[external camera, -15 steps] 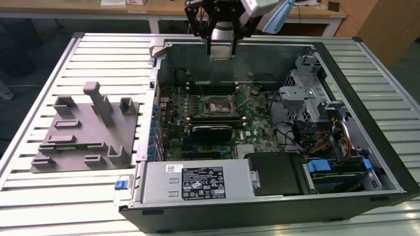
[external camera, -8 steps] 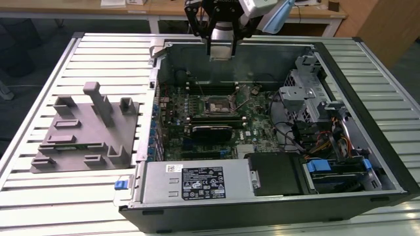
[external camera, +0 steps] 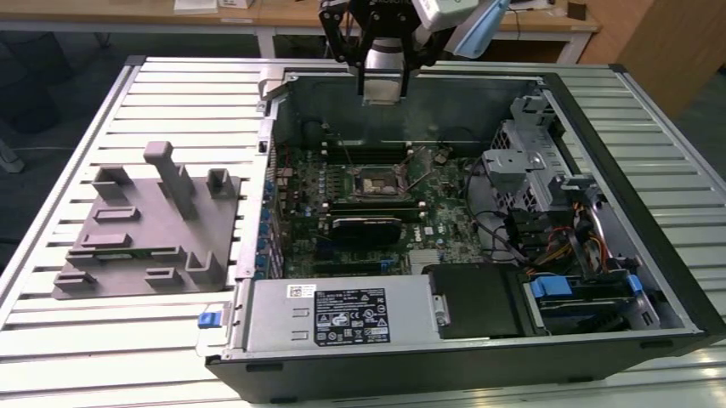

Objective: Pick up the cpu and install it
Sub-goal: 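Place the cpu into insertion slot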

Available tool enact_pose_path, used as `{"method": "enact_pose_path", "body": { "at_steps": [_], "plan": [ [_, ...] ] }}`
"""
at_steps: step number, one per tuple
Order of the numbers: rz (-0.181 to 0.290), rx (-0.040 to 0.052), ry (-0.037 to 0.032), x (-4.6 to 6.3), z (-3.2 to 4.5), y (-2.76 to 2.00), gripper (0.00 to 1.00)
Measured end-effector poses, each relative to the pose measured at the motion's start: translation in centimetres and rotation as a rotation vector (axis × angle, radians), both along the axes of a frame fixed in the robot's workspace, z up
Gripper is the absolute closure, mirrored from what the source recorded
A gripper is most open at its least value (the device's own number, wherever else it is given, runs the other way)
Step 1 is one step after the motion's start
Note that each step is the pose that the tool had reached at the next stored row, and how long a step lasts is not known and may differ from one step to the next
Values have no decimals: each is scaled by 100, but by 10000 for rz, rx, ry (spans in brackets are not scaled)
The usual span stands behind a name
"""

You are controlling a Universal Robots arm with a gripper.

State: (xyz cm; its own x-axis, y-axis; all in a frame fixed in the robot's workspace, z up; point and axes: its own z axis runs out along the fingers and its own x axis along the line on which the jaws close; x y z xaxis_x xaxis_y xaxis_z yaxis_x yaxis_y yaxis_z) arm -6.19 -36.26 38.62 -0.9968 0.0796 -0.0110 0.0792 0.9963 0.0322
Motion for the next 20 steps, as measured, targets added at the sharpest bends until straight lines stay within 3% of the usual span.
{"method": "enact_pose_path", "body": {
  "at_steps": [20],
  "plan": [
    [-625,-4,0,0,-2,0,47]
  ]
}}
